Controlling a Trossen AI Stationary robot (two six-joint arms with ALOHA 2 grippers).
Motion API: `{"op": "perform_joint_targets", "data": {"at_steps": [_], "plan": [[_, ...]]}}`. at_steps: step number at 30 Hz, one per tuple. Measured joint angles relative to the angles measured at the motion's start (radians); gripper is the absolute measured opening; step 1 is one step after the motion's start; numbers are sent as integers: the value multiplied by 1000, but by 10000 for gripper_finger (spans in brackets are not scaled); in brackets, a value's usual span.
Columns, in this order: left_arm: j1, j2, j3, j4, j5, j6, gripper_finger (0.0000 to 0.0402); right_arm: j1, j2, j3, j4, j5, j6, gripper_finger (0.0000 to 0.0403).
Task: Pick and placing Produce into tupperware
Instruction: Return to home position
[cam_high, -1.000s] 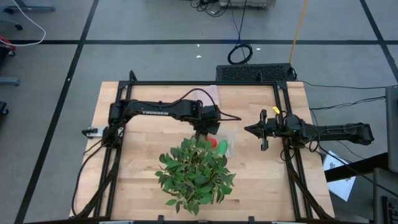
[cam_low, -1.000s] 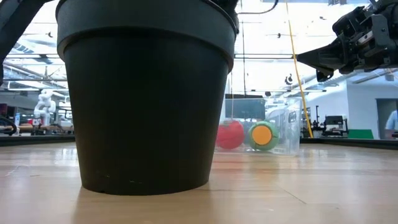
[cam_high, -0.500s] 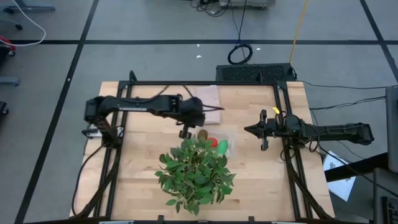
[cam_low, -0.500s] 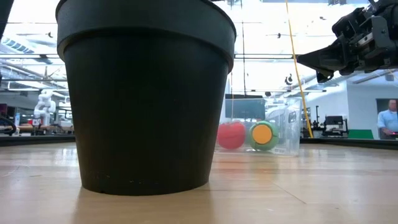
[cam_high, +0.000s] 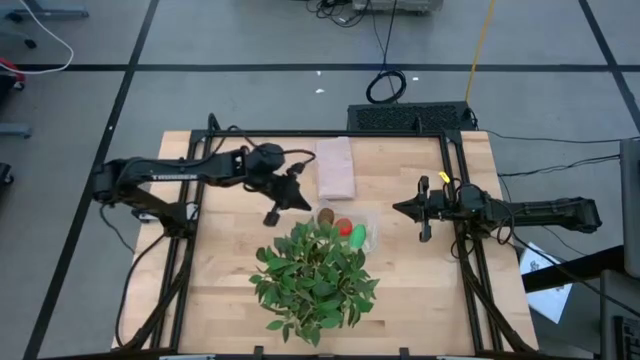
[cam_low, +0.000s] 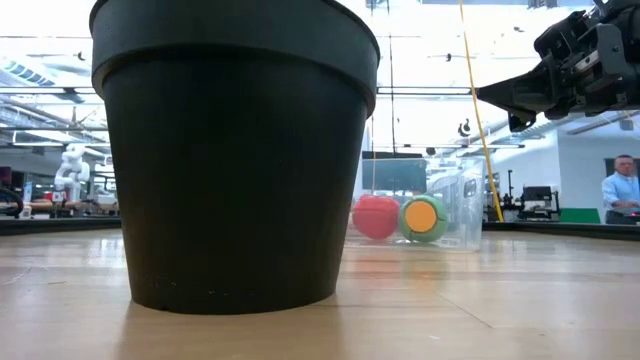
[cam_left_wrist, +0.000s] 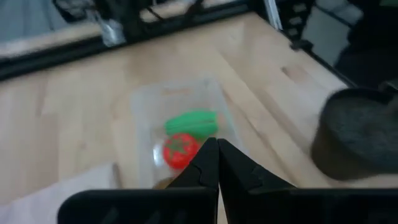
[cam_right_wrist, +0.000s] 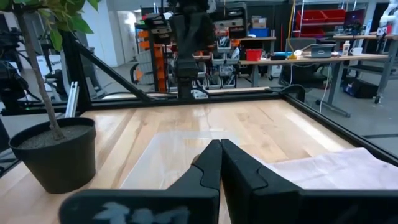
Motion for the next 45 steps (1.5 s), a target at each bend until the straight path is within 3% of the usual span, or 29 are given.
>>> {"op": "perform_joint_targets", "data": {"at_steps": [12,16,29,35,45], "plan": [[72,-151,-311,397,-9,-140,0,0,0,0,-4,0,3,0],[76,-223,-389,500,-67,-181,0,0,0,0,-3,0,5,0],[47,-529,-546,510,-140,-216,0,0,0,0,28,-3,21,0],[-12,-635,-612,502,-242,-233,0,0,0,0,32,-5,22,0],[-150,-766,-627,346,-458,-193,0,0,0,0,27,-5,22,0]]}}
